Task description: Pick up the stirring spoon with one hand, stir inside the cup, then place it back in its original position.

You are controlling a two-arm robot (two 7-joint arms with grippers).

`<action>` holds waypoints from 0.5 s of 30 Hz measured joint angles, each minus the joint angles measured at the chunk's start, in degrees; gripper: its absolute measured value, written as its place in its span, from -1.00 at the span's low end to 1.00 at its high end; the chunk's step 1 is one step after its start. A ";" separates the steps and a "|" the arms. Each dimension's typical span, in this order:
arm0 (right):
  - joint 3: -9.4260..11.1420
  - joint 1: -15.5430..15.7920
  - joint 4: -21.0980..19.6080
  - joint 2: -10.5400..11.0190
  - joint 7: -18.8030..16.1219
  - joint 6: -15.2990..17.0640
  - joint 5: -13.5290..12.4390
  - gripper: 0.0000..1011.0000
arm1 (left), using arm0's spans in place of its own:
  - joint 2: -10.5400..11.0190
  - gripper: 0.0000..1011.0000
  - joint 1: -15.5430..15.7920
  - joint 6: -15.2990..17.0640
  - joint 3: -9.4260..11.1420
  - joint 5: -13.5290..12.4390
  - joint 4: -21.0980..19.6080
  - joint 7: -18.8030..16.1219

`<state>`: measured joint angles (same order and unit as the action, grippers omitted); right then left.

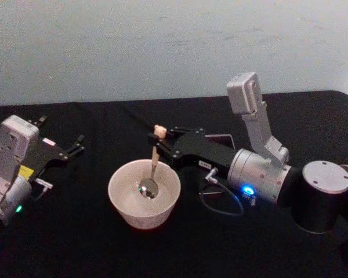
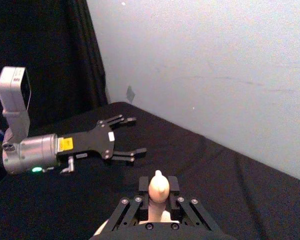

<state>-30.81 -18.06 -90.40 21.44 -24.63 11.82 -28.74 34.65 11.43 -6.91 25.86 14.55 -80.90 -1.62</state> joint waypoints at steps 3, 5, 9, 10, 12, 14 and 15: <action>0.60 -0.06 -0.39 0.17 0.24 0.02 -0.59 -0.57 | 0.00 0.98 0.00 0.00 0.00 0.00 0.00 0.00; 0.97 -0.06 -0.73 0.29 0.34 0.06 -0.98 -0.57 | 0.00 0.98 0.00 0.00 0.00 0.00 0.00 0.00; 2.34 -0.03 -2.18 0.73 0.67 0.43 -2.66 -0.57 | 0.00 0.98 0.00 0.00 0.00 0.00 0.00 0.00; 2.55 -0.01 -2.49 0.82 0.76 0.55 -2.97 -0.57 | 0.00 0.98 0.00 0.00 0.00 0.00 0.00 0.00; 3.15 0.02 -3.42 1.16 1.18 0.99 -3.84 -0.57 | 0.00 0.98 0.00 0.00 0.00 0.00 0.00 0.00; 3.52 0.03 -4.00 1.37 1.44 1.32 -4.42 -0.57 | 0.00 0.98 0.00 0.00 0.00 0.00 0.00 0.00; 3.95 0.04 -4.58 1.60 1.66 1.75 -5.19 -0.57 | 0.00 0.98 0.00 0.00 0.00 0.00 0.00 0.00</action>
<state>-26.87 -18.01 -94.98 23.04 -22.97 13.58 -33.93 34.65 11.43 -6.91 25.86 14.55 -80.90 -1.62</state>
